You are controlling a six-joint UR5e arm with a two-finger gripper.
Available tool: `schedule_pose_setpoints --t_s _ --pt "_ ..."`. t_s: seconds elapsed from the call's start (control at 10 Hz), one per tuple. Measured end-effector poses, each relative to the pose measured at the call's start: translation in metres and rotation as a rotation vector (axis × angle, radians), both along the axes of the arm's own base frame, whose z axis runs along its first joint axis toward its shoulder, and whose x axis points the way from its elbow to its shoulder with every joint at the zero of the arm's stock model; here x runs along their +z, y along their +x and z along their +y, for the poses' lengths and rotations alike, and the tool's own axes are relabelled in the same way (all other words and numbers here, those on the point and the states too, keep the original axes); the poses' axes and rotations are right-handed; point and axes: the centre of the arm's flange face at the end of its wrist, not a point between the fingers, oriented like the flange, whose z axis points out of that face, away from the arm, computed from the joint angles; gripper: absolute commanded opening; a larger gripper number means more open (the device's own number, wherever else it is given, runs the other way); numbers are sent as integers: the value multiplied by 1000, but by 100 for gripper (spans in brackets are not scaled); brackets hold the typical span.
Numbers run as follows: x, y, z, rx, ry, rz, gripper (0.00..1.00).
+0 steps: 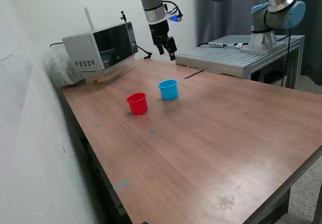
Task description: Place red objects in the red bin, and blue objects in the blue bin.
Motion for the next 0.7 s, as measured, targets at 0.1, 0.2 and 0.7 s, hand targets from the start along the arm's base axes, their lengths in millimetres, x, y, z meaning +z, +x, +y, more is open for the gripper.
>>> schedule_pose_setpoints --t_s 0.1,0.2,0.7 --pt "18 34 -13 -11 -3 -40 100" --pt "33 67 -25 -16 -2 -62 100" --pt "94 202 -88 35 -1 -58 100"
